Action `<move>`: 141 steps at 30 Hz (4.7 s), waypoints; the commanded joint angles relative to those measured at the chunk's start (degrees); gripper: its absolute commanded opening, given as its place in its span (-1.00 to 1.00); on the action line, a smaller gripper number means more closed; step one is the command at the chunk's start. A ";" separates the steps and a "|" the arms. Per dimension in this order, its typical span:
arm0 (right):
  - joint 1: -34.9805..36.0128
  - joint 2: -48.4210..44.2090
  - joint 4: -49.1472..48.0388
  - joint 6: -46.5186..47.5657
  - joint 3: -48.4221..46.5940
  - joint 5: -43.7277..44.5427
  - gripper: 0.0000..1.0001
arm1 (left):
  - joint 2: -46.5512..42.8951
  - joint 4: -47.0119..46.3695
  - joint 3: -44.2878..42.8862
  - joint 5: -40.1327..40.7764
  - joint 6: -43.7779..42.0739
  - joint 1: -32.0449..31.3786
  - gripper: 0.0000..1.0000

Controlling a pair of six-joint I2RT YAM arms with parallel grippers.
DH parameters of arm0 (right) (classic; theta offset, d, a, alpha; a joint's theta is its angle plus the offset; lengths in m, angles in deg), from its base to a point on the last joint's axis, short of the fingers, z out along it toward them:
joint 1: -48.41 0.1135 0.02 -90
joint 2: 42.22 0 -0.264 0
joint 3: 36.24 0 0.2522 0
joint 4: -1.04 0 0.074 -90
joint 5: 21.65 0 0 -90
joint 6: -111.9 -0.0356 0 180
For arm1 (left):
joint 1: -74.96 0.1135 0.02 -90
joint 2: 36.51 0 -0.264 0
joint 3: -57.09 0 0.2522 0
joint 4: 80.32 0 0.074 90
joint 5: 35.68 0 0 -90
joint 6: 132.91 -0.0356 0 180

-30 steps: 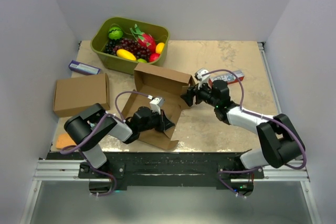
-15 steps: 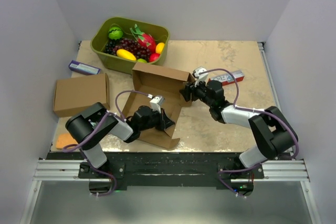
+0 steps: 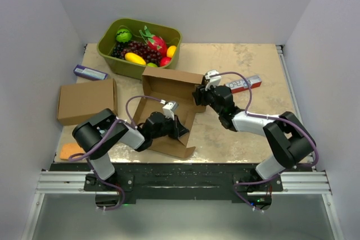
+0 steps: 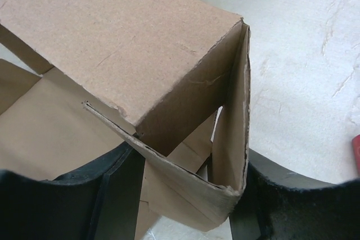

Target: Fold the paper box

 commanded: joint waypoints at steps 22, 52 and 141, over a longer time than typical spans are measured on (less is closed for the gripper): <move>-0.06 -4.54 -5.85 13.10 3.10 -7.34 -0.15 | -47.59 59.45 -13.28 9.87 -14.72 12.15 0.77; -0.06 -6.66 -5.59 11.78 6.35 -12.62 -0.15 | -23.96 46.30 -25.08 -20.80 -17.21 45.50 0.27; 6.18 8.64 -23.25 -1.22 3.71 39.48 -0.39 | -18.07 61.50 -21.21 -9.55 -30.39 40.31 -1.00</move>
